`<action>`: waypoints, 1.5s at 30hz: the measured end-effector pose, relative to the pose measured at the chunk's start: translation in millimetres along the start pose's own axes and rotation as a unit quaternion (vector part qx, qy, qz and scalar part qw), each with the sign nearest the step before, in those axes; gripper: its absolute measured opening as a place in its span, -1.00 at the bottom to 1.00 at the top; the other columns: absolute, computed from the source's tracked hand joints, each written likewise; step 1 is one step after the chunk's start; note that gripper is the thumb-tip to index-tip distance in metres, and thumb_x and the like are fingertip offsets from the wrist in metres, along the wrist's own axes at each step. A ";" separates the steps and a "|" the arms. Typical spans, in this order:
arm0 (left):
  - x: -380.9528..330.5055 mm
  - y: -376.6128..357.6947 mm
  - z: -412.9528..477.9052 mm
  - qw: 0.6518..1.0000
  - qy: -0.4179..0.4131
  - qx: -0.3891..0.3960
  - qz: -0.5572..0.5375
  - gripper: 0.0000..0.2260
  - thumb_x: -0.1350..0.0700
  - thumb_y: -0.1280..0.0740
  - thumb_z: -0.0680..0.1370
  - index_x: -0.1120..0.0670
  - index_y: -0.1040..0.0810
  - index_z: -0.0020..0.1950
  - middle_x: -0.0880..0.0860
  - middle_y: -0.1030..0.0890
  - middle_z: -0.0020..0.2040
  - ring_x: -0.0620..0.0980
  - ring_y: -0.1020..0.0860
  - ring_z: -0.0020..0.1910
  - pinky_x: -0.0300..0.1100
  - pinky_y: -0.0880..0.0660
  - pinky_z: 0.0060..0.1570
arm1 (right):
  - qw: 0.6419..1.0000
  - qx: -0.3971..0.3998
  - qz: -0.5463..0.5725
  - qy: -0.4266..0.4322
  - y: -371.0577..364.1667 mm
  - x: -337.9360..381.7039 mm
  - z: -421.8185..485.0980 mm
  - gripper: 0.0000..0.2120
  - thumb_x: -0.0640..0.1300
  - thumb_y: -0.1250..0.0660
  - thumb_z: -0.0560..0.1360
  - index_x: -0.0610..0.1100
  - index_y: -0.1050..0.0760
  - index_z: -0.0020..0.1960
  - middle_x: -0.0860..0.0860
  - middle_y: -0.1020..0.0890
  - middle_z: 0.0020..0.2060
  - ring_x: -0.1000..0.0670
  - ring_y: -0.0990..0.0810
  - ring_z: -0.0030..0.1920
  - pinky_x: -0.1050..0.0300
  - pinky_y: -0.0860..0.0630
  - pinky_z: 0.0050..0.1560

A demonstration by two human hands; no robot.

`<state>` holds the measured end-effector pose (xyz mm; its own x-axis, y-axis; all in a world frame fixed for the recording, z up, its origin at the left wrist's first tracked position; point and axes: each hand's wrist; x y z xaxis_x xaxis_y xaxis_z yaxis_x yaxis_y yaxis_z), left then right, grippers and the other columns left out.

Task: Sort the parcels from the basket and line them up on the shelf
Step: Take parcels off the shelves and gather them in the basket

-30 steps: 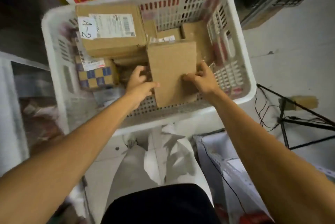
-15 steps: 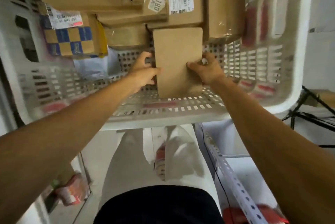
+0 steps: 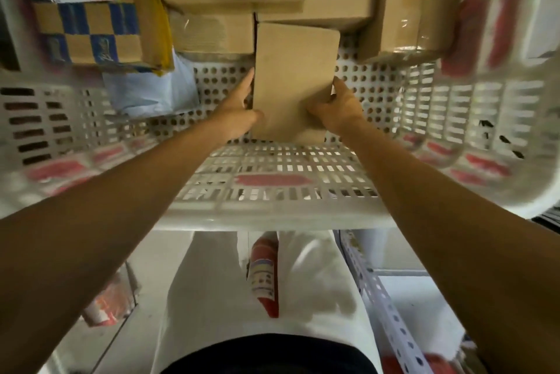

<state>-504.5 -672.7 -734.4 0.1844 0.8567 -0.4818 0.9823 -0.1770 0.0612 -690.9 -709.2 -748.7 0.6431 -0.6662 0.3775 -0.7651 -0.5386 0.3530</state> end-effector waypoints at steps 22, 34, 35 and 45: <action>-119.6 155.4 -265.2 0.909 -0.255 -0.035 0.328 -0.75 0.11 -0.24 0.60 0.02 -0.46 0.28 0.06 -0.59 0.16 -0.01 -0.56 0.07 -0.04 -0.50 0.15 | 0.960 -0.088 0.002 0.267 3.2 182.4 -281.4 -0.57 -0.04 -0.27 0.59 -0.16 -0.38 0.41 -0.11 -0.49 0.33 -0.09 -0.47 0.31 0.00 -0.41 0.33; -143.6 306.6 -449.7 0.850 -0.349 -0.268 0.289 -0.67 0.14 -0.26 0.60 0.07 -0.43 0.37 0.07 -0.55 0.24 -0.07 -0.51 0.08 -0.23 -0.38 0.04 | 0.870 -0.103 -0.086 0.474 -61.1 375.3 -422.0 -0.56 -0.01 -0.26 0.60 -0.20 -0.40 0.40 -0.15 -0.51 0.32 -0.13 -0.49 0.31 -0.03 -0.41 0.32; -141.6 317.9 -462.1 0.846 -0.347 -0.288 0.283 -0.67 0.13 -0.27 0.60 0.05 -0.43 0.38 0.04 -0.55 0.24 -0.08 -0.51 0.07 -0.23 -0.38 0.04 | 0.862 -0.097 -0.085 0.491 -70.7 387.2 -430.0 -0.55 0.01 -0.27 0.59 -0.18 -0.40 0.40 -0.12 -0.50 0.32 -0.12 -0.48 0.31 -0.02 -0.42 0.32; -95.0 390.3 -566.9 0.810 -0.267 -0.474 0.219 -0.67 0.09 -0.25 0.61 -0.03 -0.40 0.38 0.02 -0.48 0.33 0.05 -0.47 0.28 0.04 -0.41 0.31 | 0.806 0.070 -0.110 0.577 -143.9 473.3 -496.2 -0.40 0.03 -0.26 0.60 -0.05 -0.12 0.56 -0.07 -0.26 0.51 -0.10 -0.26 0.49 0.04 -0.27 0.41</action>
<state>-120.0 -548.5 -169.2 0.7298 0.4356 -0.5269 0.4572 0.2620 0.8499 -260.6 -691.1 -196.0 0.3035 0.3347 0.8921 -0.5724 -0.6845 0.4516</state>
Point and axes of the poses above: each hand's wrist, its own z-axis towards the middle knuckle, its own y-axis out of the back of the hand, x = y × z
